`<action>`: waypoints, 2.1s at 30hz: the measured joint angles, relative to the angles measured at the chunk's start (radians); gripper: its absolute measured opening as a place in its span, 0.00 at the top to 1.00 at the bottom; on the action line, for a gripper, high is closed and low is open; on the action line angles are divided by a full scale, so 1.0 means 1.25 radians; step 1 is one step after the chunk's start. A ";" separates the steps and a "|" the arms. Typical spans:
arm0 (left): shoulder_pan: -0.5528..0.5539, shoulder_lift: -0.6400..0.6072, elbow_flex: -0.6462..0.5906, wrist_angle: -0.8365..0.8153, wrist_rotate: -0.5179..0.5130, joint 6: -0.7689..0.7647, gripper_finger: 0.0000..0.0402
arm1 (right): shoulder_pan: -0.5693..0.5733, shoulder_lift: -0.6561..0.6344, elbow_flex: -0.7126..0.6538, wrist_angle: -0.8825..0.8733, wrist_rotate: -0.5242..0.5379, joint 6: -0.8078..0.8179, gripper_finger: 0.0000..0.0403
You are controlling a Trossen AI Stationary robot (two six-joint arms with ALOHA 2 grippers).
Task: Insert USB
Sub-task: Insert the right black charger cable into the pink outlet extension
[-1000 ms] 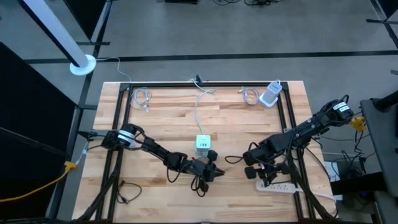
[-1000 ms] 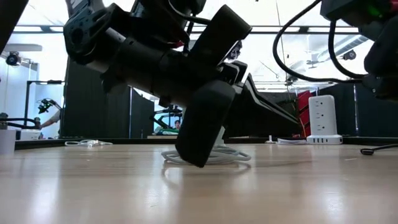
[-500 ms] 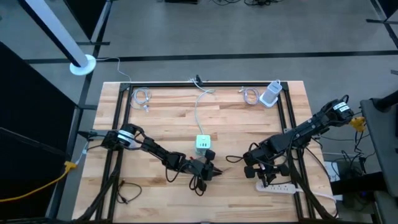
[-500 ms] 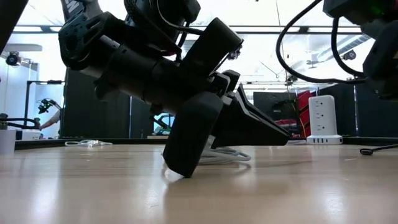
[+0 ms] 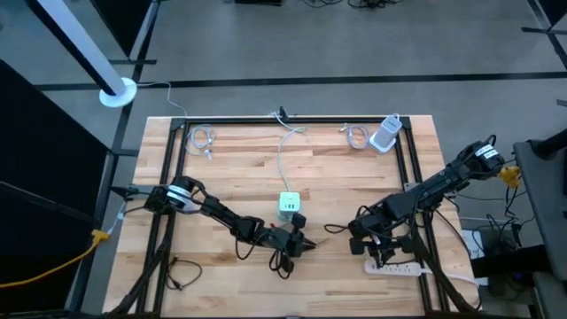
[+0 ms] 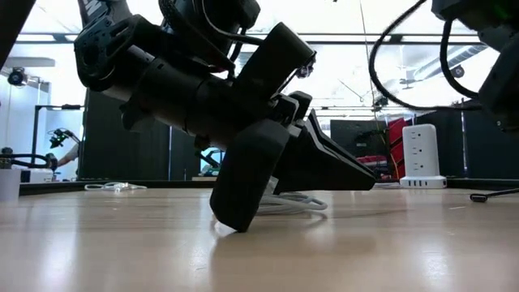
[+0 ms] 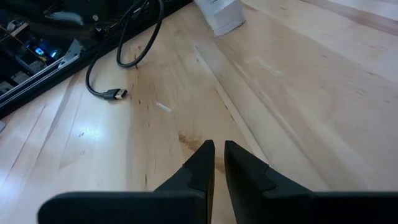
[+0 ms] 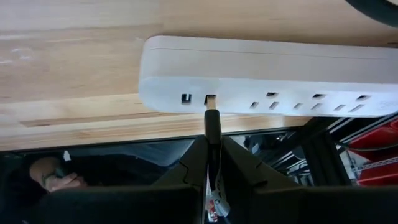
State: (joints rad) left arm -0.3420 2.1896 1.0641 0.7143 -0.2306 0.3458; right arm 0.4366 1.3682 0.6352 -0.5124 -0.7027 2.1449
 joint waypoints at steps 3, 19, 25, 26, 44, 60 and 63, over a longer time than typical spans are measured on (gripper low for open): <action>-0.001 0.000 0.000 -0.001 0.000 0.000 0.94 | 0.001 -0.001 0.001 0.000 0.017 0.009 0.96; -0.003 -0.006 -0.010 0.008 0.001 0.000 0.94 | 0.038 0.038 0.001 0.022 0.025 0.003 0.96; -0.004 -0.013 -0.012 0.006 0.004 0.009 0.94 | 0.038 0.040 0.000 0.018 0.025 -0.079 0.96; -0.004 -0.015 -0.013 0.008 0.004 0.012 0.94 | 0.039 0.040 0.000 0.015 0.026 -0.093 0.95; -0.002 -0.061 -0.012 0.031 0.002 0.009 0.94 | 0.063 -0.018 0.002 -0.051 0.165 -0.274 0.49; 0.032 -0.081 -0.007 0.099 0.001 -0.042 0.94 | 0.086 -0.067 0.085 -0.288 0.368 -0.470 0.45; 0.050 -0.098 -0.003 0.099 0.001 -0.057 0.94 | 0.085 -0.067 0.086 -0.291 0.390 -0.522 0.43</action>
State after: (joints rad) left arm -0.2794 2.0672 1.0601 0.8375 -0.2291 0.2749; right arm 0.5434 1.2846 0.7433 -0.8755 -0.2153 1.4930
